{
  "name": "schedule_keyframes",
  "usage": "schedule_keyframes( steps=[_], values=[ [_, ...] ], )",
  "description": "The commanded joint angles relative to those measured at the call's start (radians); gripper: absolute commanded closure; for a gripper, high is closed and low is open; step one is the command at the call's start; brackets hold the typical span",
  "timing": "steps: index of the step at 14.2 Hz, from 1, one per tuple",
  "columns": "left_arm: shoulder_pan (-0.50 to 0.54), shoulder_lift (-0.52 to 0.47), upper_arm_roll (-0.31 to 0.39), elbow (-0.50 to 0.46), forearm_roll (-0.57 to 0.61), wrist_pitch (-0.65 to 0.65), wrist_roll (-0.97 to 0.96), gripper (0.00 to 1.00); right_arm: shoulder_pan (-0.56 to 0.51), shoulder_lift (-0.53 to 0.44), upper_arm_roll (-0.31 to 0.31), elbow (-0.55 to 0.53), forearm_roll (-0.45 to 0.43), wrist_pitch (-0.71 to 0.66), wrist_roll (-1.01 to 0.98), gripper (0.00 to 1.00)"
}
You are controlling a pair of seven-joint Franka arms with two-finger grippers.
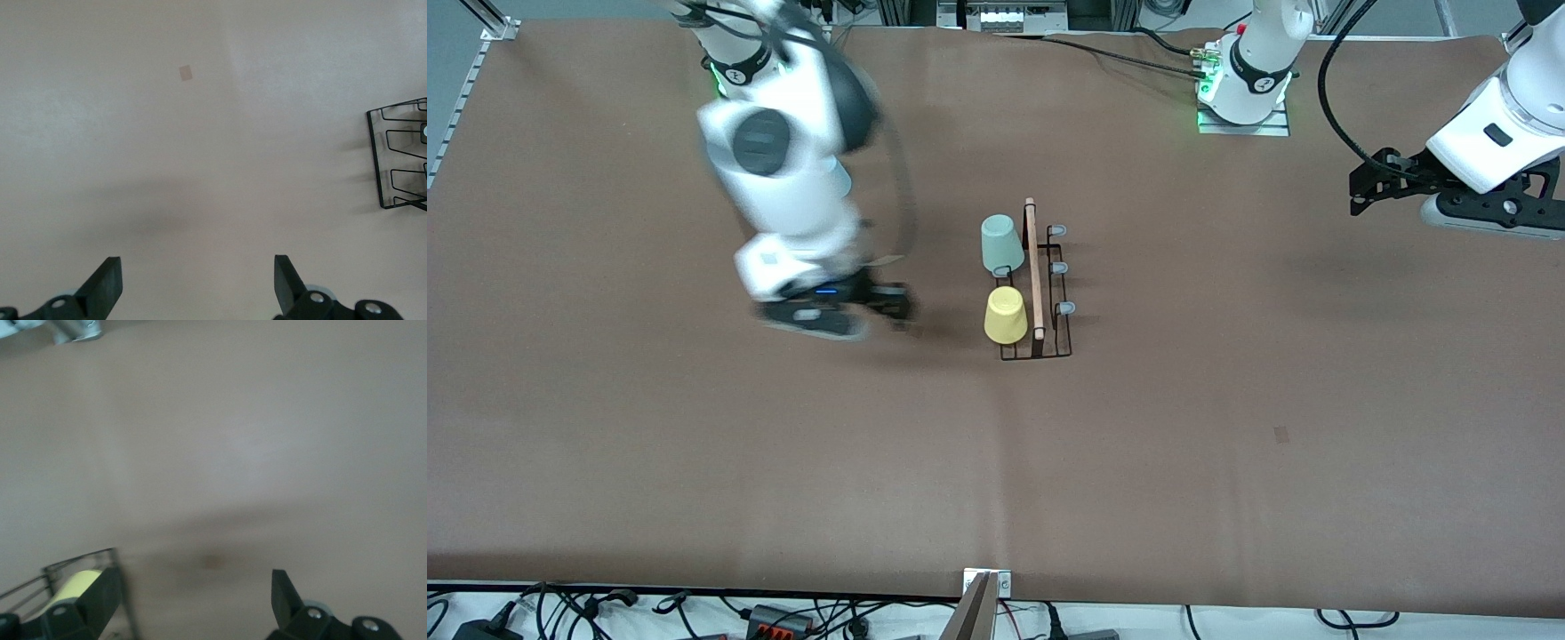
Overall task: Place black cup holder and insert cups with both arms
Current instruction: 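Open the right gripper and draw it back from the rack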
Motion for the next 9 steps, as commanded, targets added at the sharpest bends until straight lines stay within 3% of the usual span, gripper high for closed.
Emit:
schedule_keyframes(
  steps=[1,3,5,9],
  values=[
    [-0.001,0.02,-0.004,0.037,0.004,-0.02,-0.014,0.0,-0.214,-0.168,0.019,-0.091,0.03,-0.145,-0.295,0.0],
    [-0.001,0.02,-0.004,0.039,0.004,-0.02,-0.012,0.0,-0.337,-0.226,0.016,-0.081,0.033,-0.216,-0.484,0.0],
    [-0.002,0.027,-0.006,0.053,0.006,-0.02,-0.014,0.0,-0.428,-0.263,-0.005,-0.02,0.028,-0.281,-0.517,0.0],
    [-0.001,0.033,-0.007,0.059,0.006,-0.02,-0.011,0.0,-0.388,-0.242,-0.154,0.133,0.082,-0.428,-0.527,0.0]
  ],
)
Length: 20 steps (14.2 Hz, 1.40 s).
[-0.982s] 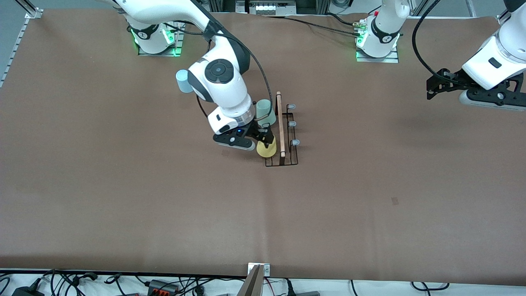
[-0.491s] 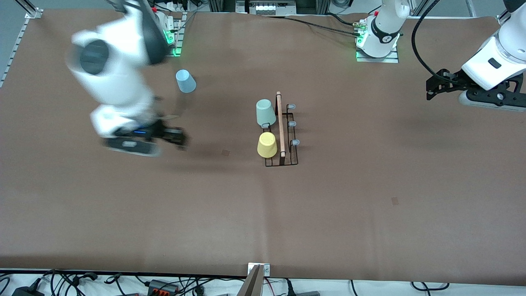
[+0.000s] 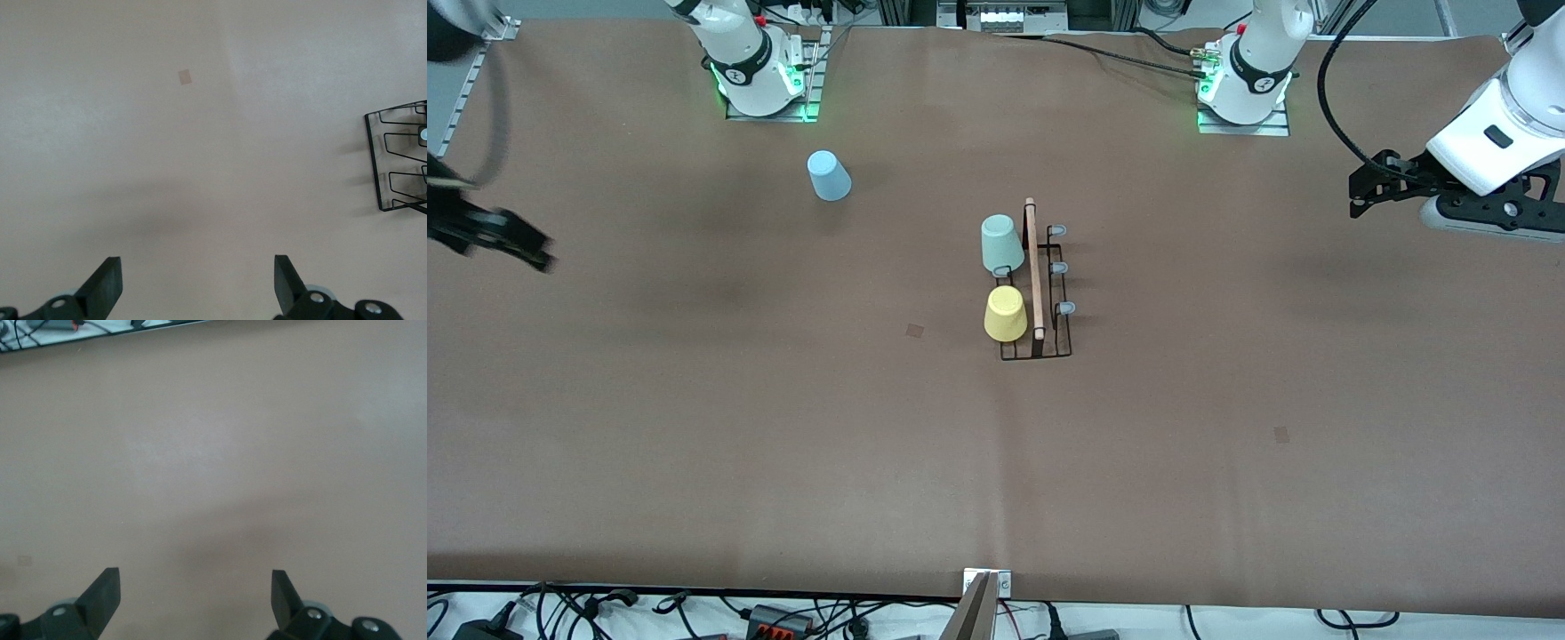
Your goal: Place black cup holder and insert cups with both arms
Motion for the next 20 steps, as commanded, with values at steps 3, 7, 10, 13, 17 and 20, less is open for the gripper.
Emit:
schedule_keyframes(
  steps=[3,7,10,13,17,20],
  values=[
    [0.001,0.024,-0.005,0.042,0.006,-0.018,-0.002,0.0,0.221,0.024,-0.222,0.07,0.049,-0.172,0.003,0.0],
    [0.001,0.024,-0.005,0.042,0.007,-0.017,0.0,0.0,0.215,0.021,-0.219,0.071,0.049,-0.173,-0.058,0.0],
    [0.003,0.024,-0.005,0.042,0.009,-0.015,0.002,0.0,0.131,0.016,-0.155,0.068,0.049,-0.177,-0.18,0.0],
    [0.0,0.024,-0.005,0.042,0.021,-0.015,0.002,0.0,0.071,0.016,-0.071,0.068,0.055,-0.156,-0.157,0.0],
    [0.003,0.026,-0.005,0.042,0.017,-0.015,0.002,0.0,0.054,0.015,-0.07,0.068,0.101,-0.159,-0.109,0.0],
    [0.003,0.029,-0.004,0.042,0.017,-0.015,0.002,0.0,0.048,0.019,-0.07,0.071,0.103,-0.158,-0.125,0.0]
  ],
)
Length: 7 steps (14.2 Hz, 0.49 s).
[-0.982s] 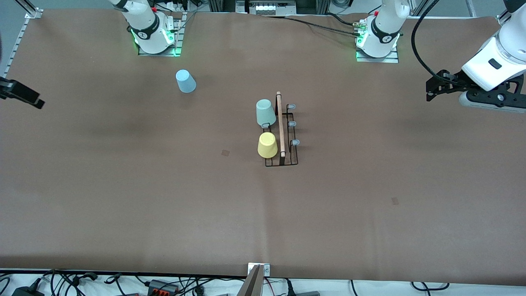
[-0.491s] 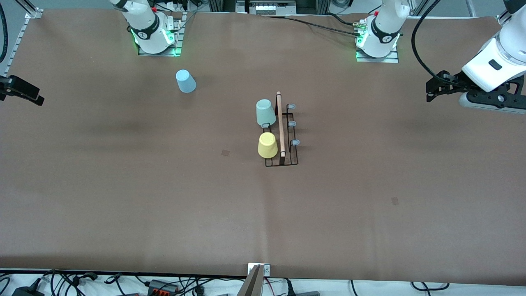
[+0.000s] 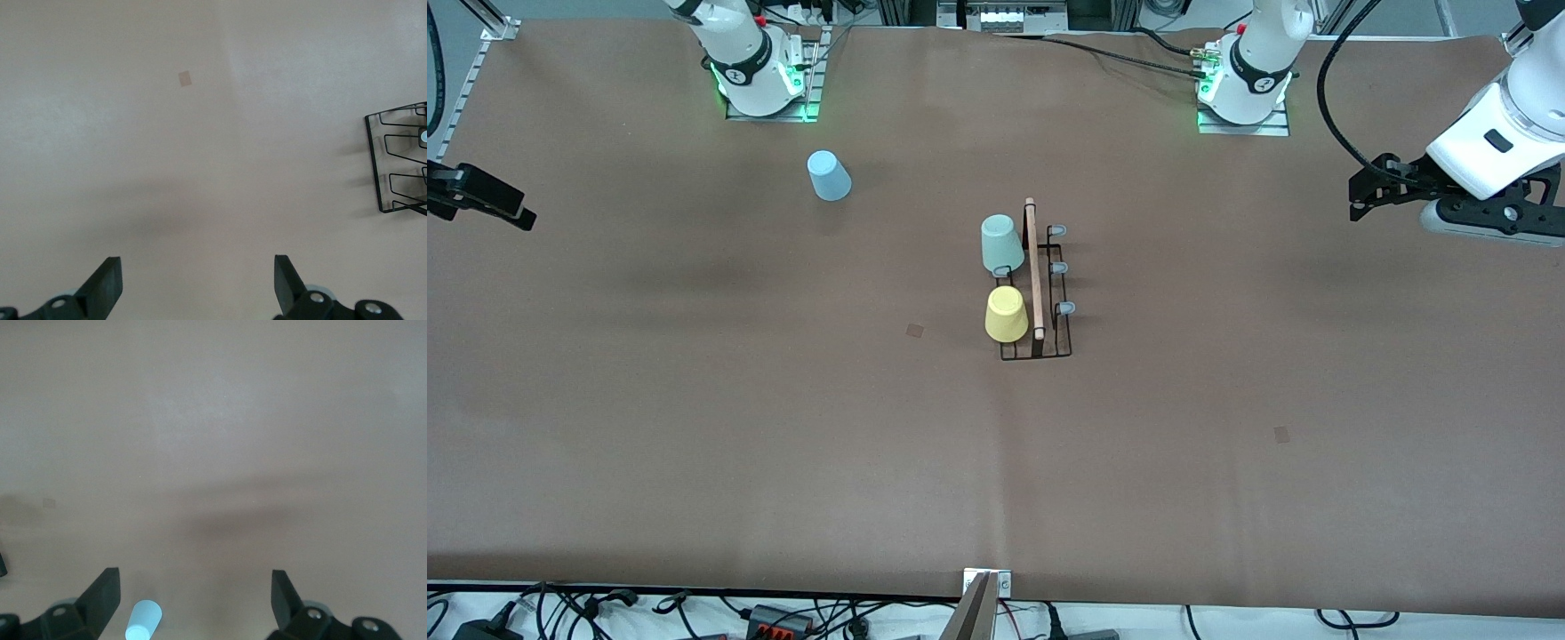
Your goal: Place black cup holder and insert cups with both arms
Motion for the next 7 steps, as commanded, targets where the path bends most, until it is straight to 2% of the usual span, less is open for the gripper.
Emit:
schedule_keyframes(
  steps=[1,7],
  values=[
    [0.002,0.018,-0.003,0.031,0.015,-0.015,0.001,0.0,-0.025,0.006,0.018,0.019,0.02,-0.012,-0.005,0.0],
    [0.002,0.018,-0.005,0.031,0.015,-0.015,0.001,0.0,-0.031,0.006,0.018,0.019,0.021,-0.012,-0.005,0.0]
  ],
)
